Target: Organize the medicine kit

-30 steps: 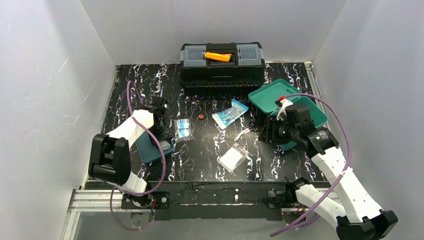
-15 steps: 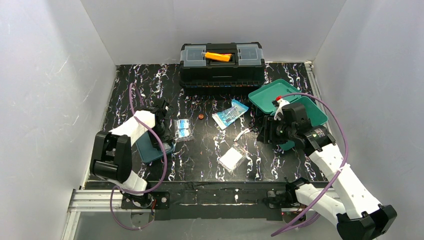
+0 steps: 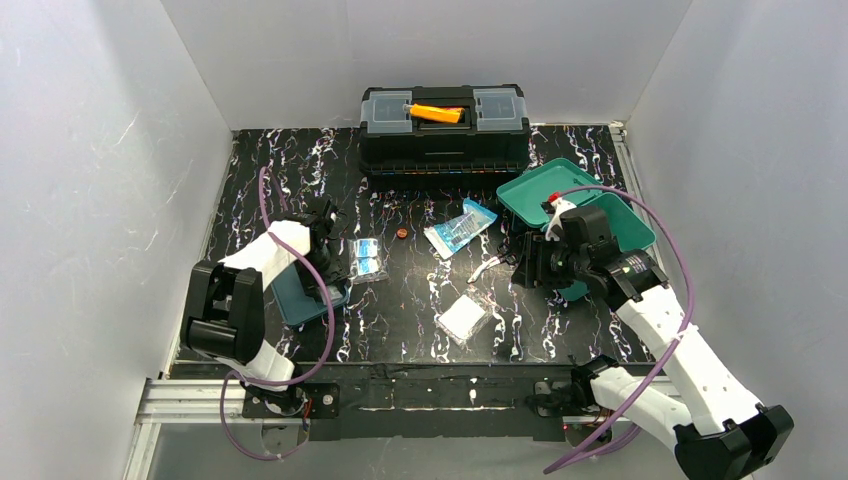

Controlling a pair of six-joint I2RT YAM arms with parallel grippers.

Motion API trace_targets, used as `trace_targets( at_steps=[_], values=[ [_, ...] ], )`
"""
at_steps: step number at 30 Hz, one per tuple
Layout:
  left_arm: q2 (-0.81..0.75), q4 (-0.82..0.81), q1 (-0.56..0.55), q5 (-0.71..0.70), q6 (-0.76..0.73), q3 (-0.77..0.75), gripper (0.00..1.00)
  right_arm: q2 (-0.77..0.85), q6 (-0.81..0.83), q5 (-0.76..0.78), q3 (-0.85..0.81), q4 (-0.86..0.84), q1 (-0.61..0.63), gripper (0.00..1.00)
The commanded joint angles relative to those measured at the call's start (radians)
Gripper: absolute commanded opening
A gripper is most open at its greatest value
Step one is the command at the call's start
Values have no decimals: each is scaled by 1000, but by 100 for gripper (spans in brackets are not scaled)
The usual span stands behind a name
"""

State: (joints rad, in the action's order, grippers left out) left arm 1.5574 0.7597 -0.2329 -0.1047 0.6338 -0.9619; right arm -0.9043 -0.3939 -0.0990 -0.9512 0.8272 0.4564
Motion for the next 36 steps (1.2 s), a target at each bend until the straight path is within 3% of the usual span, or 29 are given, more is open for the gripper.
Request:
trace_targets(
  at_steps=[1,4,8,12,23,36],
  values=[
    [-44,30,3,-6,-17,14,47,6,-15,13,11,-43,14,57],
    [-50,34,4,-11,-24,5,42,11,-17,15,17,-45,17,57],
    [-38,48,3,-26,-42,-30,20,20,-20,24,25,-40,24,57],
    [-69,80,4,-40,-54,-72,13,27,-23,28,25,-38,27,57],
    [-223,238,8,-167,-74,-185,11,22,-29,28,30,-48,44,57],
    [-249,233,126,-187,-113,-81,14,26,-37,17,29,-58,58,57]
  ],
)
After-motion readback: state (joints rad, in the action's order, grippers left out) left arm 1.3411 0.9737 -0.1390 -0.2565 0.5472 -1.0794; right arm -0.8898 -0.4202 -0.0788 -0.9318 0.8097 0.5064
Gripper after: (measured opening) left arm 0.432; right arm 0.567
